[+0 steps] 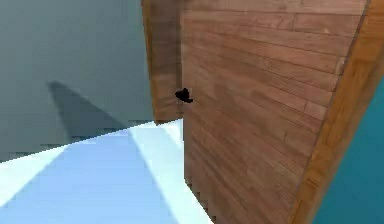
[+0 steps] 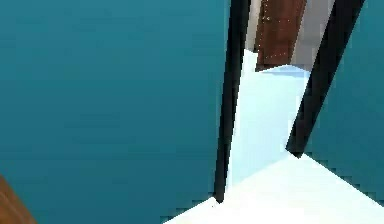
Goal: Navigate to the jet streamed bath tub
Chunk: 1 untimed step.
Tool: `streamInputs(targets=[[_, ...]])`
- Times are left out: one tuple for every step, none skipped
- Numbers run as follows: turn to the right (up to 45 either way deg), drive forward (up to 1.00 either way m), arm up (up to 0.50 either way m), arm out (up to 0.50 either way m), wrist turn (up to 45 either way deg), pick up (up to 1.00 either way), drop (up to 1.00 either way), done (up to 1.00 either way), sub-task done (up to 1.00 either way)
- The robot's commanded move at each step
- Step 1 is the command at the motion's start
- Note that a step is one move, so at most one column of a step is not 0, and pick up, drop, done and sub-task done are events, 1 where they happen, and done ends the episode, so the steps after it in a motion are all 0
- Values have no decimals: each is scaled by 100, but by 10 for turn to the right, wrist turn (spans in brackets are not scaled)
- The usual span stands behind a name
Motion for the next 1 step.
streamInputs(targets=[[450, 0, 0, 0, 0, 0, 0, 0, 0]])
